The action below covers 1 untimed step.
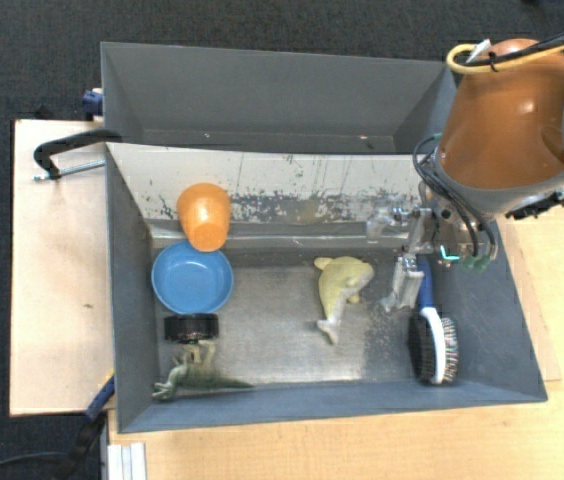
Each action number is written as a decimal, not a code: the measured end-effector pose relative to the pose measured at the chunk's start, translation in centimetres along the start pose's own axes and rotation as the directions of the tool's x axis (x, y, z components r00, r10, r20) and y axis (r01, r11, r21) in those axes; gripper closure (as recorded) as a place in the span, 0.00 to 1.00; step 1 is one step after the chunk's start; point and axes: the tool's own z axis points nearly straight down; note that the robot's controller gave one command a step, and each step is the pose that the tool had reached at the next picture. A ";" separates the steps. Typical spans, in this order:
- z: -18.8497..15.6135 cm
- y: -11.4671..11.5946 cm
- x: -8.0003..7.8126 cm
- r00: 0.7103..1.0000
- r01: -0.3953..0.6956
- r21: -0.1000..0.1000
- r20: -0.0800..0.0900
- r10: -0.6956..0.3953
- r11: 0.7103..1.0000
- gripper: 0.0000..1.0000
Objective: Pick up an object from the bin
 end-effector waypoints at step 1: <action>10.0 -0.7 -0.6 0.999 0.049 0.000 -0.001 -0.049 0.999 0.00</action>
Offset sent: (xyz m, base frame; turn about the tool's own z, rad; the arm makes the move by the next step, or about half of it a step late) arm 0.0065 -0.0075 -0.0959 -0.0489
